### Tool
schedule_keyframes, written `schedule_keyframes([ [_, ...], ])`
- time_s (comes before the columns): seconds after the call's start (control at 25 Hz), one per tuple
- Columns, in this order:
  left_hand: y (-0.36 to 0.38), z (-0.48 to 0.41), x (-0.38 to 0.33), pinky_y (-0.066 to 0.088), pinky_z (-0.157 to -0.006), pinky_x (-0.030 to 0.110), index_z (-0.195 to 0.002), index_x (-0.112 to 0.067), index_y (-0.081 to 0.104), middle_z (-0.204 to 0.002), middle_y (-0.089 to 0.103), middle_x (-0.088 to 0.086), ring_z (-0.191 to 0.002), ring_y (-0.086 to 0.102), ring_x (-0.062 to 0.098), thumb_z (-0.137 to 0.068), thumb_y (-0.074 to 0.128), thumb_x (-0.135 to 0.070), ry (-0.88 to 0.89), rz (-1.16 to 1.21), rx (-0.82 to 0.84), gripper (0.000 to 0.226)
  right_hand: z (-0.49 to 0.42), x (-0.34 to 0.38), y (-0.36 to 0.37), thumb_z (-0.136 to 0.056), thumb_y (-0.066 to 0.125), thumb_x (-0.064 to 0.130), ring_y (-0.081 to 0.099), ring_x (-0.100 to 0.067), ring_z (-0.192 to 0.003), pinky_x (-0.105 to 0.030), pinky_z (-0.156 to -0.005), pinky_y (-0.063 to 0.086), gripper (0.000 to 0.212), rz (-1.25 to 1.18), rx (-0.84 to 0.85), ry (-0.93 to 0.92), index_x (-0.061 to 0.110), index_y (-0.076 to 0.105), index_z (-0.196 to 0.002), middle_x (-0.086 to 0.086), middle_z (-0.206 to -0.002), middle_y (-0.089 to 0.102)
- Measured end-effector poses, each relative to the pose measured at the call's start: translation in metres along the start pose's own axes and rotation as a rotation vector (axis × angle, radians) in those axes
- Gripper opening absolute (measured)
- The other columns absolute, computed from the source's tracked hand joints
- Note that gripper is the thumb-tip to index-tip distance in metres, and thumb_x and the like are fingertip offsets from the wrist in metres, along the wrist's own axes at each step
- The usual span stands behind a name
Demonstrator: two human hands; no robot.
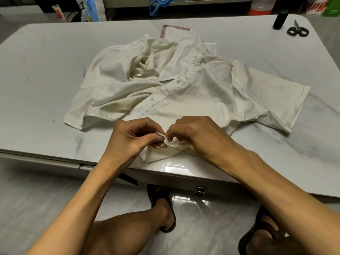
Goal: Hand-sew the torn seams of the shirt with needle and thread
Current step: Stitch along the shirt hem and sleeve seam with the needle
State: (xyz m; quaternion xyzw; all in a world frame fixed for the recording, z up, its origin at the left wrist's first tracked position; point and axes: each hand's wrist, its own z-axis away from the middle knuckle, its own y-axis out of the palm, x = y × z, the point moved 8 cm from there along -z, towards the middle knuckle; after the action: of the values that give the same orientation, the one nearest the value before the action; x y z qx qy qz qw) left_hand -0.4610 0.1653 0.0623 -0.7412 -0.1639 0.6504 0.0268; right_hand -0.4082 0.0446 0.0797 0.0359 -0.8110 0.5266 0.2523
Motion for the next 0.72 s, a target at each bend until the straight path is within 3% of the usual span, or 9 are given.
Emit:
schedule_keyframes([
  [0.12,0.001,-0.002,0.001,0.059,-0.064,0.030,-0.083,-0.002,0.070,-0.067,0.072,0.012,-0.064,0.073,0.030,-0.083,0.066,0.016,-0.016,0.051,-0.031,0.019,0.000,-0.005,0.002,-0.080,0.060,-0.001,0.053,-0.008,-0.064,-0.028,-0.058,0.045,0.021,-0.113,-0.023,0.059,0.017,0.069,-0.087,0.010,-0.068,0.058],
  [0.24,-0.002,-0.005,-0.004,0.059,-0.065,0.031,-0.085,-0.003,0.069,-0.071,0.072,0.013,-0.067,0.074,0.031,-0.082,0.068,0.010,-0.002,0.107,-0.059,0.014,0.001,-0.015,-0.002,-0.093,0.057,0.003,0.052,0.001,-0.066,-0.013,-0.063,0.038,0.015,-0.267,-0.046,0.170,0.015,0.066,-0.096,0.018,-0.069,0.053],
  [0.44,0.002,-0.006,-0.004,0.058,-0.066,0.027,-0.086,-0.001,0.071,-0.074,0.073,0.017,-0.067,0.074,0.026,-0.079,0.069,0.014,-0.015,0.101,-0.035,0.017,0.003,-0.020,-0.003,-0.095,0.047,0.001,0.053,-0.009,-0.064,-0.021,-0.066,0.042,0.017,-0.499,-0.029,0.312,0.015,0.046,-0.103,0.006,-0.067,0.060],
  [0.72,0.006,-0.005,-0.006,0.058,-0.063,0.028,-0.082,-0.002,0.070,-0.070,0.071,0.014,-0.063,0.072,0.030,-0.082,0.066,0.016,-0.013,0.079,-0.004,0.019,0.003,-0.003,0.002,-0.096,0.047,0.003,0.050,-0.016,-0.062,-0.033,-0.062,0.043,0.017,-0.480,0.039,0.215,0.016,0.037,-0.102,0.000,-0.068,0.059],
])
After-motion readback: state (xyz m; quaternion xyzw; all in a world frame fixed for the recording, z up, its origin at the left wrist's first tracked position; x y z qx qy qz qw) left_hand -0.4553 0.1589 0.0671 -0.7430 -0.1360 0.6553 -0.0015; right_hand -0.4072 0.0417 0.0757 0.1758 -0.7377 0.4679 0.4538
